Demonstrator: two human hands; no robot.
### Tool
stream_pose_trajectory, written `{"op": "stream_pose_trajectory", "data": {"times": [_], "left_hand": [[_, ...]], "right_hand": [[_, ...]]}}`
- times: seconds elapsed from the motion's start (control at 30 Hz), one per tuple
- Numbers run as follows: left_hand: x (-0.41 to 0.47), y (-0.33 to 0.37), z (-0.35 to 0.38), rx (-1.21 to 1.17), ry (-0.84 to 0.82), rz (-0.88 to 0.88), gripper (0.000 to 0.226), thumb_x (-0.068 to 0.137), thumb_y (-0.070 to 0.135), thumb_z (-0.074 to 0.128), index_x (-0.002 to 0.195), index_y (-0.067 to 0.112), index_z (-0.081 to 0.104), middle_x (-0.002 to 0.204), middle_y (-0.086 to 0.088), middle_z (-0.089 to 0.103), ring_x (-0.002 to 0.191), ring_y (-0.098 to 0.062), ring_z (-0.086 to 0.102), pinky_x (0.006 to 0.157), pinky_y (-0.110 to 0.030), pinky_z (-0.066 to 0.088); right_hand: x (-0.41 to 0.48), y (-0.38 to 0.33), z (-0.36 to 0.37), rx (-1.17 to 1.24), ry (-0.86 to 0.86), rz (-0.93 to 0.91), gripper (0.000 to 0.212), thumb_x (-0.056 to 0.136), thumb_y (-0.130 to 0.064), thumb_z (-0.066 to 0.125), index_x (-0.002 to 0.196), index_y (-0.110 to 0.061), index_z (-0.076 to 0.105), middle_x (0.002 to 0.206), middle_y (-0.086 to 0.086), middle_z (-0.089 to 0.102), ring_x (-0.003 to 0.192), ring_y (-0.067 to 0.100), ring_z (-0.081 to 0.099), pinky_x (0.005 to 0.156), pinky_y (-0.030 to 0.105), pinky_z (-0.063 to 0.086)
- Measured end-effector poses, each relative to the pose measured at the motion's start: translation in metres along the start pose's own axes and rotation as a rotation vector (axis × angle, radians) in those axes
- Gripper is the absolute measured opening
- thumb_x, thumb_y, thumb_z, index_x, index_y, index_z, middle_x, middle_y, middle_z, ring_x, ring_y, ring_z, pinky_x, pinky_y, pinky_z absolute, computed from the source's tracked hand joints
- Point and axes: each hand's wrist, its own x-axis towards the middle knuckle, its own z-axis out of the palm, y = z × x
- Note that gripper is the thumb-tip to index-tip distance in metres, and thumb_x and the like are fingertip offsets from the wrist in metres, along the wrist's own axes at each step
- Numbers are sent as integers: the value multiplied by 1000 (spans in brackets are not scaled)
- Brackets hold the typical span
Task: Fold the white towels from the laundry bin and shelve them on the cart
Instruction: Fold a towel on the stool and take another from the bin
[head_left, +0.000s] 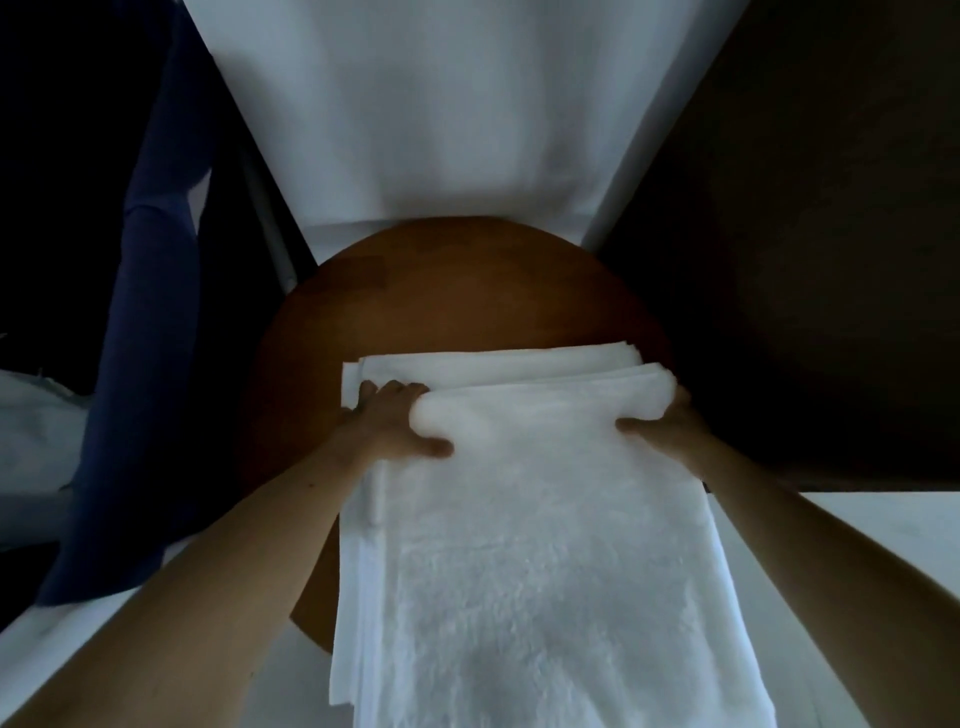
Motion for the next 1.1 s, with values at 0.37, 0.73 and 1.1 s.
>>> {"op": "stream_pose_trajectory", "data": {"times": [0.37,0.73,1.1], "left_hand": [[7,16,-1,95,-88,66,67,80,48,68,136,20,45,139,-3,48,126,-24,44,104,-39,33],[-58,28,-45,-14,21,123,57,81,45,67,132,26,51,139,0,50,127,-20,44,104,-33,33],[-41,23,-80,113,75,48,69,89,49,56,146,23,29,150,-7,33,139,-29,22,113,-42,23]], "right_hand": [[11,12,4,126,45,-72,93,72,-20,80,143,-12,20,142,14,37,124,34,44,94,40,39],[-42,-21,-42,58,22,-257,37,76,-16,71,111,-7,64,104,11,63,90,26,58,75,33,47],[-36,-46,-47,237,66,-293,35,82,-13,62,116,-4,59,104,11,60,89,22,54,69,26,41]]}}
